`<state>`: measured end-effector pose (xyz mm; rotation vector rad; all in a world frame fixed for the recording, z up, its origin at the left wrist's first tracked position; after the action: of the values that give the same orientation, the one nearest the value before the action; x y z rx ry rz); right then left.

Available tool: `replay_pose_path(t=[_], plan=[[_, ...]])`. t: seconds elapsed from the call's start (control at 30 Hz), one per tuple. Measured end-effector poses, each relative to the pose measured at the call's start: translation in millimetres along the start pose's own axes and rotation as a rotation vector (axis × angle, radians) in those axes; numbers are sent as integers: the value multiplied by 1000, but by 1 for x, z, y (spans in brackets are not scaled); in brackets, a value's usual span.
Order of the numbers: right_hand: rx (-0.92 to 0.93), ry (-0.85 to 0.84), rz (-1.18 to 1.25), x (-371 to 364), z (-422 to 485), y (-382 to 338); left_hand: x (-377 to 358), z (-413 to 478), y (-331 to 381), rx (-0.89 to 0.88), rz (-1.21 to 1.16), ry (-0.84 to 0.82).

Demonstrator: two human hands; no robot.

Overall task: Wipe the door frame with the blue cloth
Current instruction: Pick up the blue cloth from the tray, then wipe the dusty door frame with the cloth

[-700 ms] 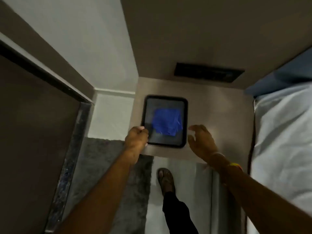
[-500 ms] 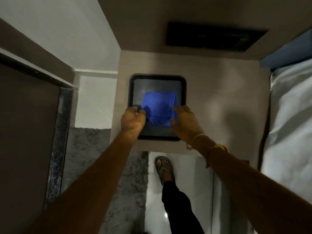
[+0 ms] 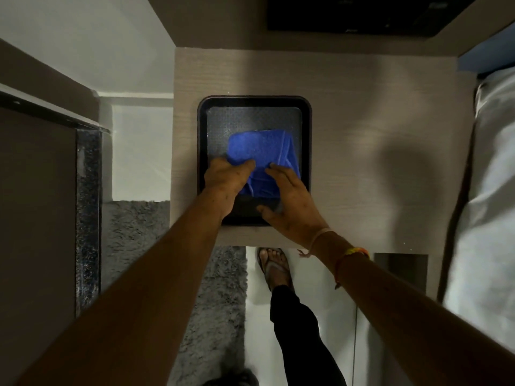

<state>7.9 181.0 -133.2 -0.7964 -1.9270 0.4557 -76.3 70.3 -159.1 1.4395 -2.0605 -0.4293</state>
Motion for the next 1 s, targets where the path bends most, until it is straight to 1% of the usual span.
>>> replay_pose_path(t=[0.07, 0.13, 0.2, 0.27, 0.33, 0.4, 0.43, 0.53, 0.57, 0.63, 0.7, 0.77, 0.87, 0.93, 1.0], plan=[[-3, -10, -3, -1, -1, 0, -1, -3, 2, -15, -36, -24], [-3, 12, -49, -2, -2, -4, 0, -10, 4, -76, -61, -46], [-2, 89, -157, 1, -5, -12, 3, -22, 7, -166, -67, -13], [5, 155, -207, 7, -8, -24, 11, -40, 12, -252, -68, 42], [53, 139, -195, 14, -10, -45, 23, -62, 21, -345, -38, 88], [114, 118, -82, 22, -13, -75, 39, -90, 34, -442, 9, 114], [123, 140, 9, 28, -17, -94, 53, -108, 43, -491, 31, 138], [51, 245, 336, 46, -37, -145, 98, -163, 66, -653, 54, 152], [17, 251, 472, 49, -46, -162, 115, -183, 73, -719, 58, 149], [-10, 220, 753, 51, -69, -204, 160, -227, 80, -866, 58, 207], [25, 161, 973, 49, -95, -256, 213, -273, 83, -961, -6, 339], [89, 91, 1084, 47, -126, -312, 267, -321, 80, -1028, -64, 493], [226, -23, 1114, 43, -184, -406, 349, -409, 67, -1149, -43, 701], [360, -58, 1091, 45, -233, -473, 398, -476, 55, -1228, 14, 848], [513, -49, 1051, 44, -283, -538, 444, -542, 42, -1287, 78, 998]])
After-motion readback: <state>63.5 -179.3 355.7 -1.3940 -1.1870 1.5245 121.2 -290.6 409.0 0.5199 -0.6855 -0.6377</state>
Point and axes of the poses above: each hand's wrist, its own z-axis towards the middle knuckle, its own x-axis out of the back of the hand, y = z × x, the point moved 3 cm from there along z, towards the middle knuckle, and after that the axes turned 8 degrees about -z, right-handed, at the moved point
